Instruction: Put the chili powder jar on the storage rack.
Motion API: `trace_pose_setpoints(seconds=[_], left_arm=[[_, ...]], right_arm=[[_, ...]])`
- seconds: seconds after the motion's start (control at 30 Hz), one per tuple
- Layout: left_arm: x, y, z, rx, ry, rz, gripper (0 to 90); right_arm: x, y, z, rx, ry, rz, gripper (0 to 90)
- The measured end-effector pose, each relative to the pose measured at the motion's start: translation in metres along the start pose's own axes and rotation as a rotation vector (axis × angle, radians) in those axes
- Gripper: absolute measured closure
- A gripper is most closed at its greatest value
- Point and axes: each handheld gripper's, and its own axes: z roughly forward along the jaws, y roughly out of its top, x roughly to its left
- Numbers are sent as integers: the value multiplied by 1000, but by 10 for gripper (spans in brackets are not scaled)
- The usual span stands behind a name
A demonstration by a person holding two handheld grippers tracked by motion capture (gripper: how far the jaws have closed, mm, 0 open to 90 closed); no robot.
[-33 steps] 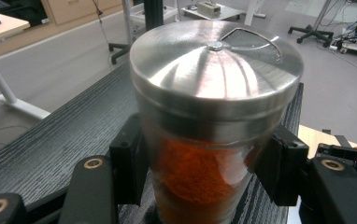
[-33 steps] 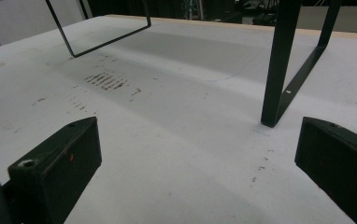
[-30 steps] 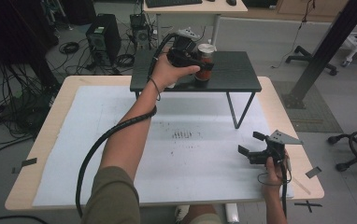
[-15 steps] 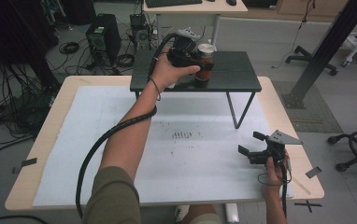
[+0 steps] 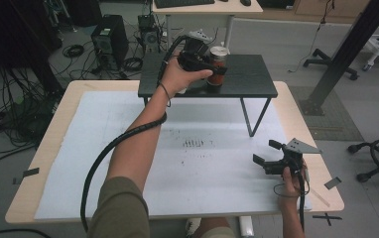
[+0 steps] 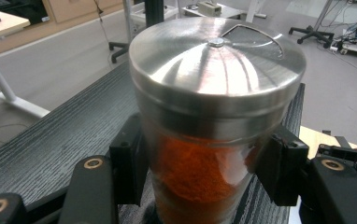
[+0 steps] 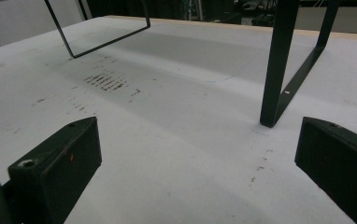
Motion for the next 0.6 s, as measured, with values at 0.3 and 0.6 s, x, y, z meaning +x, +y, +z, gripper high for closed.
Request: trace_pose_setpoints(seconds=[0.3, 0.6], left_arm=[[0, 0, 0, 2, 1, -3, 429], [0, 0, 1, 2, 1, -6, 429]], right_arm=[[0, 0, 0, -3, -1, -2, 2], [0, 0, 0, -1, -1, 1, 3]])
